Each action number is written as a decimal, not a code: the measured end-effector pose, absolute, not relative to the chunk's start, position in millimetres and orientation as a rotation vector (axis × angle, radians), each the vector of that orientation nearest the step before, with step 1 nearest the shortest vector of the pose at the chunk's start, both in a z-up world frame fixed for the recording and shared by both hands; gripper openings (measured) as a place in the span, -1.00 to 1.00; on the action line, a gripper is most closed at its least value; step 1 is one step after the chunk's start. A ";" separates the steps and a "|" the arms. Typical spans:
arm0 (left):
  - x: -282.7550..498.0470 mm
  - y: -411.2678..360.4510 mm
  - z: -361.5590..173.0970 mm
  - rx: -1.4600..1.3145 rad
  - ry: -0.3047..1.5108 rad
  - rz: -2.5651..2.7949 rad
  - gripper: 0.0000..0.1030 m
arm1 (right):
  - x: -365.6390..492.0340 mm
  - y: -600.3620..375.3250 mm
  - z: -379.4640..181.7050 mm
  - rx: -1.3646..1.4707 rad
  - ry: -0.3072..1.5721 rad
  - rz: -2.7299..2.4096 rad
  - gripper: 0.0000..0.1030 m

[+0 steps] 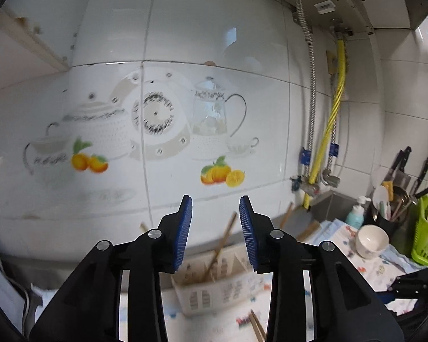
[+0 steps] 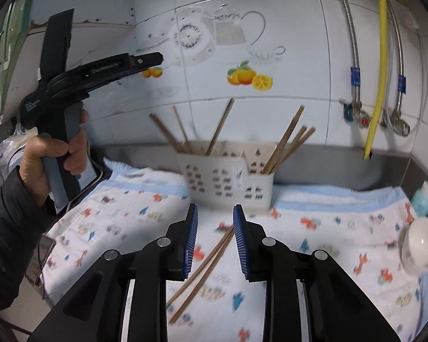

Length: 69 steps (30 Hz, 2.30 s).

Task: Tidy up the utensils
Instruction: 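Open the left tool to drop its chopstick while the right tool releases too, then grasp the last chopstick with the right tool while the left tool grasps one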

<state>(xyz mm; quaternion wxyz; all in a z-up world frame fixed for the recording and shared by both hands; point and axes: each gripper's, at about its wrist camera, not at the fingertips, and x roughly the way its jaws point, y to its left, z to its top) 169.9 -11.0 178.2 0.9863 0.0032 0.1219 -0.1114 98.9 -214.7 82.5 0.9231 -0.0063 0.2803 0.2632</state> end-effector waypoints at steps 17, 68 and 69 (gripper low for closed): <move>63.4 33.1 86.3 -0.074 0.427 -0.097 -0.05 | 27.1 -196.5 -10.2 -0.020 0.726 0.523 -0.50; 63.5 -47.8 -69.5 -0.114 0.838 -0.283 -0.45 | 26.5 -223.9 -66.3 -0.003 0.832 0.288 -0.88; 65.3 -51.3 -74.3 -0.110 0.854 -0.281 -0.50 | 25.8 -224.9 -67.2 0.000 0.834 0.289 -0.87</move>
